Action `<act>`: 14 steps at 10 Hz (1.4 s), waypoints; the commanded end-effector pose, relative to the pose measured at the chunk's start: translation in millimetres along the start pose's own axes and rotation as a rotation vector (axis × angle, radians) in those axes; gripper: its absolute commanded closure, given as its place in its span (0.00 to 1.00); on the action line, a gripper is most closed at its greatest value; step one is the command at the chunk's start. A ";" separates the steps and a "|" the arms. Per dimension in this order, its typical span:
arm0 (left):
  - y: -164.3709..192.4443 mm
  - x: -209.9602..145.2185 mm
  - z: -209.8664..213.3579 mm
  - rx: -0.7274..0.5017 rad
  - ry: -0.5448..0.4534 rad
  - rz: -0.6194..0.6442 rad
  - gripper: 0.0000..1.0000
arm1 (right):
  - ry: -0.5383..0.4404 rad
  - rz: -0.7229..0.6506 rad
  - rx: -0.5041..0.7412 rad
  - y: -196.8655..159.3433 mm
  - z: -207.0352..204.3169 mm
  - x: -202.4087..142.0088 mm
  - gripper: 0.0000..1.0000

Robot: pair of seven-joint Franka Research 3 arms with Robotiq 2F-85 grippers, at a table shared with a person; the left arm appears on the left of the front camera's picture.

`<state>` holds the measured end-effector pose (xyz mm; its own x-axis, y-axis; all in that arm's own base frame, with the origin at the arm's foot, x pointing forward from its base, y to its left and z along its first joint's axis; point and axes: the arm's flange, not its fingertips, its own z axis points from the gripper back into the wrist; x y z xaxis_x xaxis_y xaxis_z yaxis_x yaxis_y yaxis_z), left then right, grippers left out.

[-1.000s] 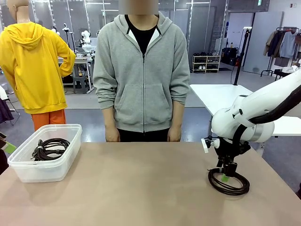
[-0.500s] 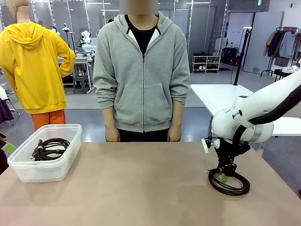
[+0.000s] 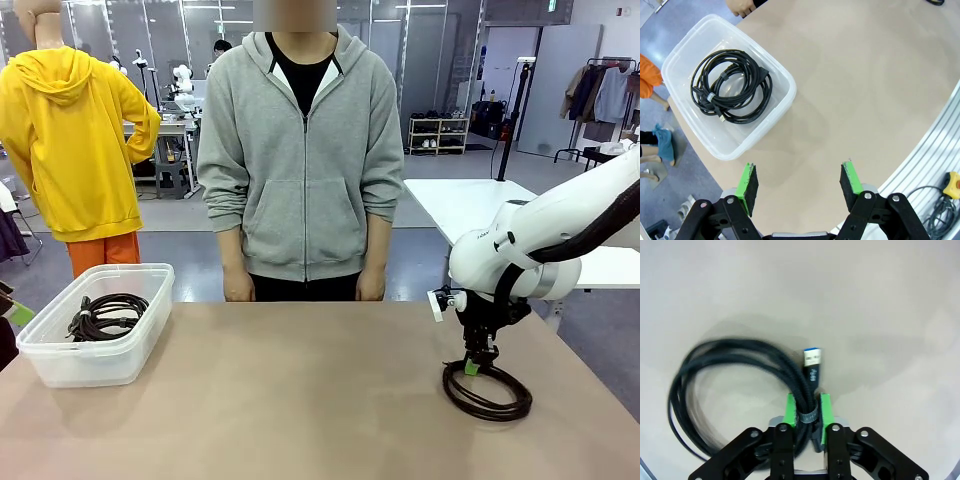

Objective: Organize and store the cables.
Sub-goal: Place the USB Extension Cable into the Organizing box.

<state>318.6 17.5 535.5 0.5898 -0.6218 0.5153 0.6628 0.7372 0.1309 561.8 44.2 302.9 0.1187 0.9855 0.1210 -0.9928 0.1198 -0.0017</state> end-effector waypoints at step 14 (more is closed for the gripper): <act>0.9 1.8 -1.1 0.019 0.001 0.008 0.16 | 0.084 -0.031 -0.113 36.3 142.2 45.4 1.00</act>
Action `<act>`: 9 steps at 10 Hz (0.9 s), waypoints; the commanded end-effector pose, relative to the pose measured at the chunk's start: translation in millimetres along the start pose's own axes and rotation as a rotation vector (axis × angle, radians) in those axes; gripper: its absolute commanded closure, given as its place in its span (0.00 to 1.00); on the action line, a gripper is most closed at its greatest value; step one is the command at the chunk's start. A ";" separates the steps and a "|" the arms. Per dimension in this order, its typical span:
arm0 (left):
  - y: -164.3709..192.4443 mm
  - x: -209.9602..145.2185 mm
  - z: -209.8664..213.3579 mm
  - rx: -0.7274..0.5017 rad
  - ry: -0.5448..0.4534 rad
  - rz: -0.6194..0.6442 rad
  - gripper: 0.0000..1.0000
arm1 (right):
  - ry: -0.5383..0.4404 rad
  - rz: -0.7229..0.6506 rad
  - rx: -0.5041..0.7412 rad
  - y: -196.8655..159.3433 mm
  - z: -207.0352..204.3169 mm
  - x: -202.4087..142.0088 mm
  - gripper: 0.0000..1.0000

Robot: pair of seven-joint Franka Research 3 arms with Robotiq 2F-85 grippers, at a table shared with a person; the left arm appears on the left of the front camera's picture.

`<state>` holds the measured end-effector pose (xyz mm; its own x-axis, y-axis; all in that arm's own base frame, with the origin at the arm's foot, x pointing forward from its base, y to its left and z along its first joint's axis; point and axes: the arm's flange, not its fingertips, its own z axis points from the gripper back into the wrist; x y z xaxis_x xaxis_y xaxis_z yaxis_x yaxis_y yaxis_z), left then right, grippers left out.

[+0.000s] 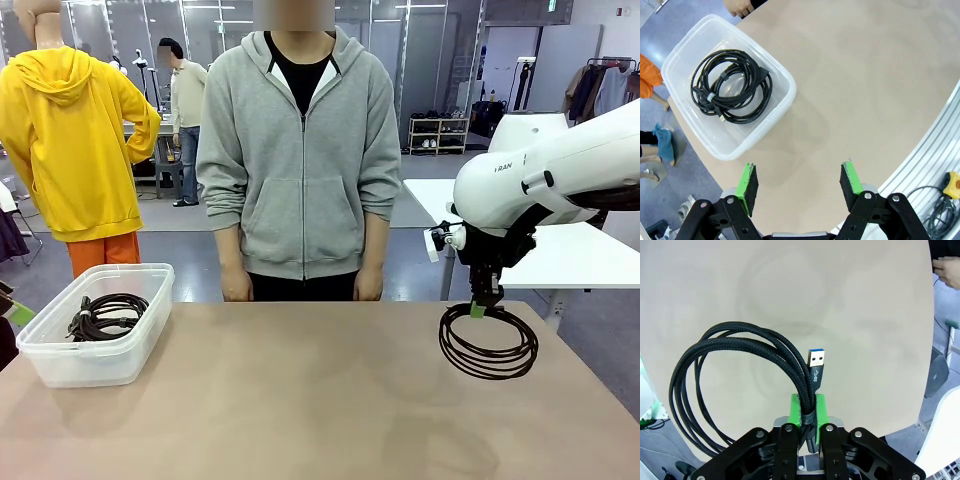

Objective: Organize and store the cables.
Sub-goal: Place the USB Extension Cable into the Organizing box.

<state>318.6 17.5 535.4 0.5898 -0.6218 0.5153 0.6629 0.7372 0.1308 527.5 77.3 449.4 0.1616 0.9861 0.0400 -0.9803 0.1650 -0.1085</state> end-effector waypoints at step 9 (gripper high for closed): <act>0.9 1.8 -1.1 0.020 0.001 0.008 0.16 | -0.157 0.171 0.132 34.2 -1.7 219.5 0.86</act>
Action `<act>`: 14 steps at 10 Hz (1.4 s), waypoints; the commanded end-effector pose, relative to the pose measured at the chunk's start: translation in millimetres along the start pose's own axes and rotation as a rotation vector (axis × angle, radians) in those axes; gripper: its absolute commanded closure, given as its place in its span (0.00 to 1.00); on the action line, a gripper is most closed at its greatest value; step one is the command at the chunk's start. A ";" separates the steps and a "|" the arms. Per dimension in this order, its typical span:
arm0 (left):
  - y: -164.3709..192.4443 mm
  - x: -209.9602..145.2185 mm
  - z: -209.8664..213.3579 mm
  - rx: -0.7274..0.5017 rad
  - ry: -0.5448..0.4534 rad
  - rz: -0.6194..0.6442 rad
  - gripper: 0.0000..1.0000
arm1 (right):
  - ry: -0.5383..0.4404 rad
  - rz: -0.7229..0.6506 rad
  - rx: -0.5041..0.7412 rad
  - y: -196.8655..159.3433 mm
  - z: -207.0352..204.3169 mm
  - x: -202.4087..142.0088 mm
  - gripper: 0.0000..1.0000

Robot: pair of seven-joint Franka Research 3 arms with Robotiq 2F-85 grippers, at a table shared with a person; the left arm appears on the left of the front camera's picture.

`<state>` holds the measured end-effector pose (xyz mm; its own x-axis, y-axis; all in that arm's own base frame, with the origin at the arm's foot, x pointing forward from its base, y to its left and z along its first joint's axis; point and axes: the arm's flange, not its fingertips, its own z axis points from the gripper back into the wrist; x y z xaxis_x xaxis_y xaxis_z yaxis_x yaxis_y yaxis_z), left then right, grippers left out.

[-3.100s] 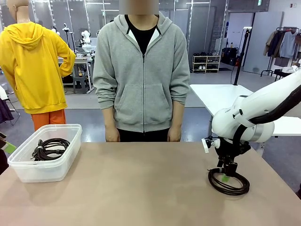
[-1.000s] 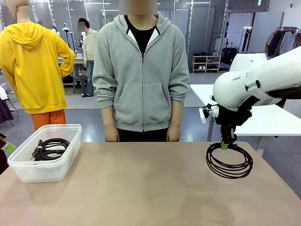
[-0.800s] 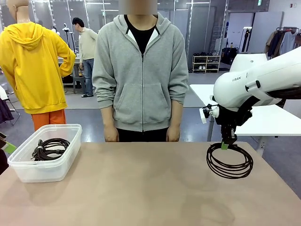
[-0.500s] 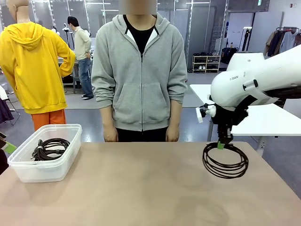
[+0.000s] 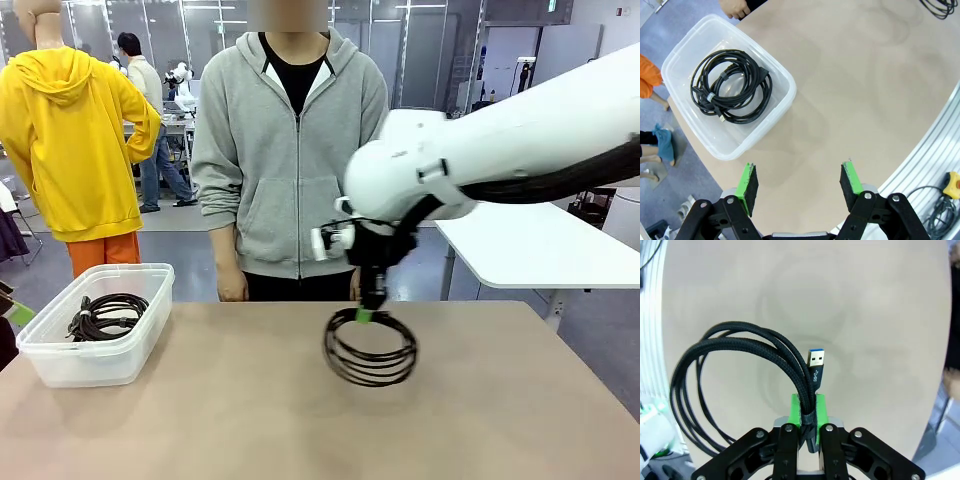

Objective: Organize and store the cables.
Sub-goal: Place the USB Extension Cable into the Organizing box.

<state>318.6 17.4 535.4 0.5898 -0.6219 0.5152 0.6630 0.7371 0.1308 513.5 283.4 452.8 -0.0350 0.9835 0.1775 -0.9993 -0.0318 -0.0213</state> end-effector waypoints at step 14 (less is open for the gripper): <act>0.9 1.8 -1.0 0.020 0.001 0.008 0.16 | 0.083 -0.063 0.096 -23.8 -130.8 72.7 0.47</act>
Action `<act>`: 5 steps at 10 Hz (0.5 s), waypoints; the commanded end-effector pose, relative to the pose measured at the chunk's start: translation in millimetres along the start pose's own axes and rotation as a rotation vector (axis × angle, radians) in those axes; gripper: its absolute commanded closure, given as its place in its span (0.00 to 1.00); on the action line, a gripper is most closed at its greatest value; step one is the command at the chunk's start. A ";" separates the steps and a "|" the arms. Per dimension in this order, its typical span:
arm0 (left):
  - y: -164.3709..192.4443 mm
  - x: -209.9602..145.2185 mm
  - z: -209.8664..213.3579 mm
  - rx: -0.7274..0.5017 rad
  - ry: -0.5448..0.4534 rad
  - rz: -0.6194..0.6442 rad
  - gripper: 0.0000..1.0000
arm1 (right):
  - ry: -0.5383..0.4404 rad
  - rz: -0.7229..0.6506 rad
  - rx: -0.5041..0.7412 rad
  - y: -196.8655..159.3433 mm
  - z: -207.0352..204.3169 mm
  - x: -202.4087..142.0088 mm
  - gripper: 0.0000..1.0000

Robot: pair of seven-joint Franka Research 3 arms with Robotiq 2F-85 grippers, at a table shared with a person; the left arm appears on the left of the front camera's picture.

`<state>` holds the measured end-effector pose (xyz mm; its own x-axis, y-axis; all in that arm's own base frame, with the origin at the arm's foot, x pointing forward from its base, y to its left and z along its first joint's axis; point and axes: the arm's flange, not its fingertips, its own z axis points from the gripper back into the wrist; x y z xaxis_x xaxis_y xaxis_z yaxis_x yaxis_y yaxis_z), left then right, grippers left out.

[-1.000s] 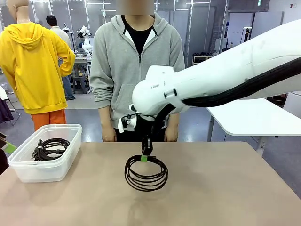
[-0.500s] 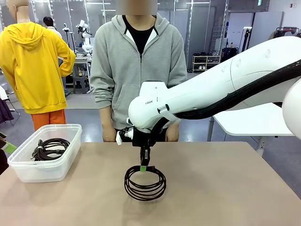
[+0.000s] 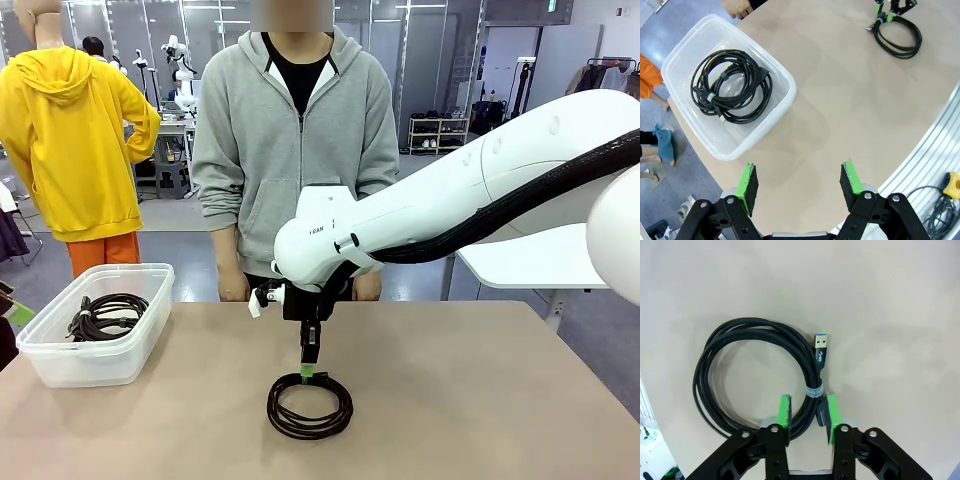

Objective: Organize and store the cables.
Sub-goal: Place the USB Extension Cable into the Organizing box.

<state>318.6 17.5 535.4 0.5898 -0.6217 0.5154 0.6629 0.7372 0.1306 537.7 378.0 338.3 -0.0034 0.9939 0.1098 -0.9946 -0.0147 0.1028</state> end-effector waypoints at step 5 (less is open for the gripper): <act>0.9 1.8 -1.0 0.020 0.001 0.008 0.16 | -0.002 -0.032 -0.053 3.0 10.6 -4.6 0.00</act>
<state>318.6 17.5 535.4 0.5898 -0.6217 0.5154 0.6629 0.7372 0.1307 542.1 375.7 346.1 0.0032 0.9930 0.1181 -0.9970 -0.0060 0.0777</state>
